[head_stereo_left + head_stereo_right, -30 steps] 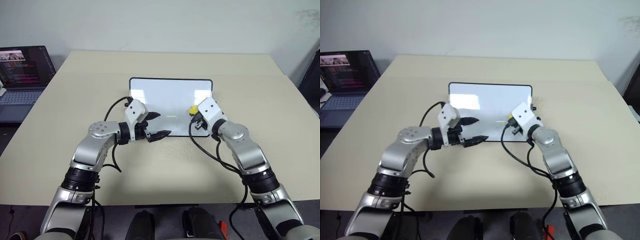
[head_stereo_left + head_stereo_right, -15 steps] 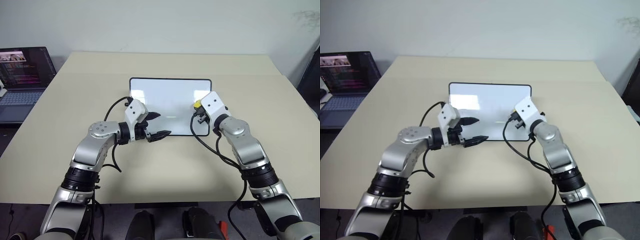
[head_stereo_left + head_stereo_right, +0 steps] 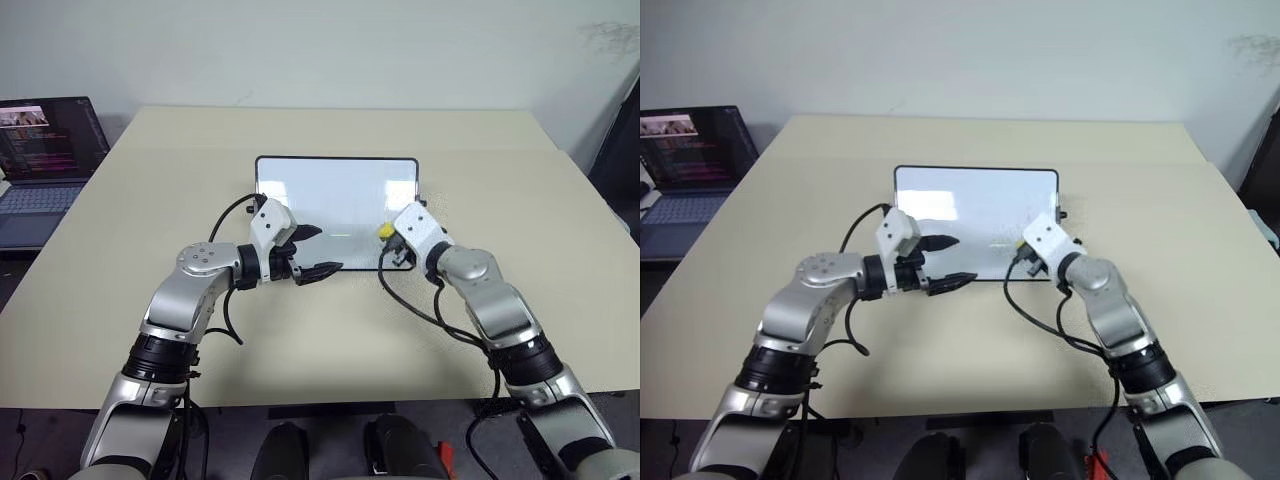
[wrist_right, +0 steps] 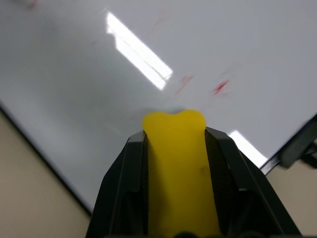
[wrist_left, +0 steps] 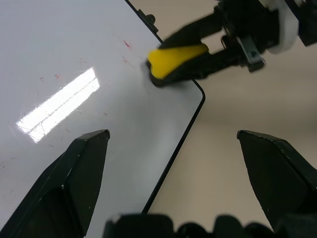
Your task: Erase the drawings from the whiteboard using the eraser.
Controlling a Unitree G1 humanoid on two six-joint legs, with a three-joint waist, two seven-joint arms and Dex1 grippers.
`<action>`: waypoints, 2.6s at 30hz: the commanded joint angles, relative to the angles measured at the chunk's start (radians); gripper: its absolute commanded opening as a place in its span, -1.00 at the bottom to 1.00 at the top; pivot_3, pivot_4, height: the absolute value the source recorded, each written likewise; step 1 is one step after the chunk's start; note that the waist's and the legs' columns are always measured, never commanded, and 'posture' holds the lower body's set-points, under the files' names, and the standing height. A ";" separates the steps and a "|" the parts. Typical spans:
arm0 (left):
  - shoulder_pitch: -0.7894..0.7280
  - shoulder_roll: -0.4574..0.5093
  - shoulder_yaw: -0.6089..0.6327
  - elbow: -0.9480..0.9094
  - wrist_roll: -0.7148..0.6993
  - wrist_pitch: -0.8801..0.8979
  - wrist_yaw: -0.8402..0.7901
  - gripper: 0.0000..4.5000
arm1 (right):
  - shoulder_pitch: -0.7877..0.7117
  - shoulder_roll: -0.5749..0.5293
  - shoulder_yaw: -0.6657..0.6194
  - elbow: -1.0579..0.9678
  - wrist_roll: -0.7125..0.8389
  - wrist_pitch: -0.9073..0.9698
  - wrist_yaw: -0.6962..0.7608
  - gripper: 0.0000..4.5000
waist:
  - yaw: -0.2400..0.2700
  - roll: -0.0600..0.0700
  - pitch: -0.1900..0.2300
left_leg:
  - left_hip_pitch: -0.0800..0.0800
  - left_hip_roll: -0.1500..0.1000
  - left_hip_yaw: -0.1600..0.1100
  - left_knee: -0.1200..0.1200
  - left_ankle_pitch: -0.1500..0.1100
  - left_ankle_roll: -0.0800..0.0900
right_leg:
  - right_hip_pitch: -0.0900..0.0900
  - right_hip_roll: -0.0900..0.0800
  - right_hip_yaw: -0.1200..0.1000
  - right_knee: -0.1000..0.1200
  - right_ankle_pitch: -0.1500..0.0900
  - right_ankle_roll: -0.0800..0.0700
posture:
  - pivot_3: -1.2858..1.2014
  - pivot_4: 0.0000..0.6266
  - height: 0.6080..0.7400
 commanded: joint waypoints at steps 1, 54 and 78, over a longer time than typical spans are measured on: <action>-0.011 0.003 0.014 -0.036 -0.008 -0.001 0.003 1.00 | -0.032 0.017 -0.039 0.030 -0.012 -0.019 -0.047 -0.45 | 0.002 0.000 0.000 | -0.001 0.000 0.000 0.000 0.000 0.000 | 0.000 0.000 0.000 0.000 0.000 0.000 | 0.03 -0.52 1.00; -0.018 -0.015 0.018 -0.033 -0.016 0.004 0.019 1.00 | 0.032 -0.049 0.027 0.005 -0.022 0.042 0.095 -0.45 | -0.002 0.000 0.000 | 0.000 0.000 0.001 -0.001 0.001 0.002 | 0.000 -0.001 0.000 -0.001 0.001 0.001 | 0.03 -0.52 1.00; -0.113 -0.092 -0.060 -0.013 -0.035 -0.023 -0.101 1.00 | 0.521 0.108 -0.369 -0.622 0.173 0.296 -0.111 -0.45 | 0.001 0.001 0.001 | -0.009 -0.002 0.000 -0.002 -0.002 -0.002 | -0.006 -0.003 0.000 -0.004 -0.003 0.004 | 0.03 -0.52 1.00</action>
